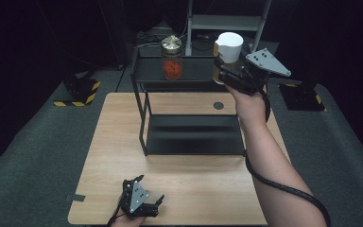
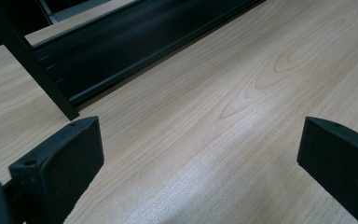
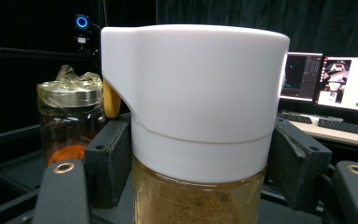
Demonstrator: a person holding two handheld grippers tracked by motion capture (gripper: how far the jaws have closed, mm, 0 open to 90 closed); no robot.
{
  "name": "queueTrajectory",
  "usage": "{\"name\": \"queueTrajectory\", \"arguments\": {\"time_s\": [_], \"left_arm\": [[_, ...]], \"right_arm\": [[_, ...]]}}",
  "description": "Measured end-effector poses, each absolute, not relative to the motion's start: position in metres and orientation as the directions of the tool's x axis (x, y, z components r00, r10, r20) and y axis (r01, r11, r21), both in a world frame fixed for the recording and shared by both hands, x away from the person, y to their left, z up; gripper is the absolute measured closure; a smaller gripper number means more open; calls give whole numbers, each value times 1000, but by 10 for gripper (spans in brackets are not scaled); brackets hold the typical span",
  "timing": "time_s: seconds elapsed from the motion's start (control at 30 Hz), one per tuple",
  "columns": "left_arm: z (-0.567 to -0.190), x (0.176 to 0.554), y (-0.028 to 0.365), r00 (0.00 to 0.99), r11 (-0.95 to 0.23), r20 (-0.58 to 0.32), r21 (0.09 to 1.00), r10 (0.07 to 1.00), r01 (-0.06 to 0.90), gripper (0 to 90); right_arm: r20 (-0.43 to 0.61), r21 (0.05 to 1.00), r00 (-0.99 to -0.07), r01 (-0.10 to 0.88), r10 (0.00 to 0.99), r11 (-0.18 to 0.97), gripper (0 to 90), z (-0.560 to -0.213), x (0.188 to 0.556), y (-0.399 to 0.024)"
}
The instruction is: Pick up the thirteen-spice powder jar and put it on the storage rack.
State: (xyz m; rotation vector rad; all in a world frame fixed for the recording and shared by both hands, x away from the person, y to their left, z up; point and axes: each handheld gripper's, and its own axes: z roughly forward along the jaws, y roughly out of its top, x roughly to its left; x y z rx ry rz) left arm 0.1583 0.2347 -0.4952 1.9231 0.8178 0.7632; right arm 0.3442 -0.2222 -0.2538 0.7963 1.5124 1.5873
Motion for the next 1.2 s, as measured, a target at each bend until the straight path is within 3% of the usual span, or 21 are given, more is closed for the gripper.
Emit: {"name": "queueTrajectory", "arguments": {"time_s": [1.2], "left_arm": [[-497, 156, 239, 591, -370, 168, 898, 789, 240, 6]], "right_arm": [[-69, 995, -466, -98, 882, 26, 290, -263, 376, -204]]}}
